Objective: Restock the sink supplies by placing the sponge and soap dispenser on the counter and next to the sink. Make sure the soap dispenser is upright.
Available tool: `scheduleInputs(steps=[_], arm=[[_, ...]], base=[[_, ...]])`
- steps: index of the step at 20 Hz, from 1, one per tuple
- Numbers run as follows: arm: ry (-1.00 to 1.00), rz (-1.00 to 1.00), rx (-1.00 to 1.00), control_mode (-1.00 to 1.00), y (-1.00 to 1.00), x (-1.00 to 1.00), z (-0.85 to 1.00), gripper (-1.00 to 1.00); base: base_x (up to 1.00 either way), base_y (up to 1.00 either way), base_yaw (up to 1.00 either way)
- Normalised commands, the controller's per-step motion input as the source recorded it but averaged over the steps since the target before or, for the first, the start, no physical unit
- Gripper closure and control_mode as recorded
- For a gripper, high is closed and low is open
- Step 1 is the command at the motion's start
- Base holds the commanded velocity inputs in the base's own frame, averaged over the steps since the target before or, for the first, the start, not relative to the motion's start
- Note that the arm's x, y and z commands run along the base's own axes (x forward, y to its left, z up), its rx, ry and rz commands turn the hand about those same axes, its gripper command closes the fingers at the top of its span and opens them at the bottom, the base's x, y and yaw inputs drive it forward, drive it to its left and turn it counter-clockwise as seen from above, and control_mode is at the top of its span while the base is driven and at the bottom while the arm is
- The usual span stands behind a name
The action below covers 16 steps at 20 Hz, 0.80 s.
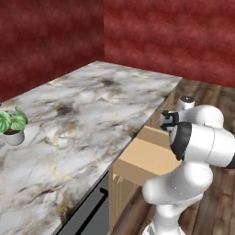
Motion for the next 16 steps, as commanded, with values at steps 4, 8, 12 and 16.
scheduleInputs(steps=[4,8,12,16], arm=[[0.01,0.0,0.0,-1.0,0.0,-0.42,1.0,1.0],[0.04,0.0,0.0,-1.0,0.04,-0.43,1.0,1.0],[0.12,0.0,-0.03,-1.0,0.44,-0.32,0.49,1.0],[0.05,0.0,-0.06,-1.0,0.5,-0.24,-0.03,1.0]], base=[[0.0,0.0,0.0],[0.0,0.0,0.0],[0.0,0.0,0.0],[0.0,0.0,0.0]])
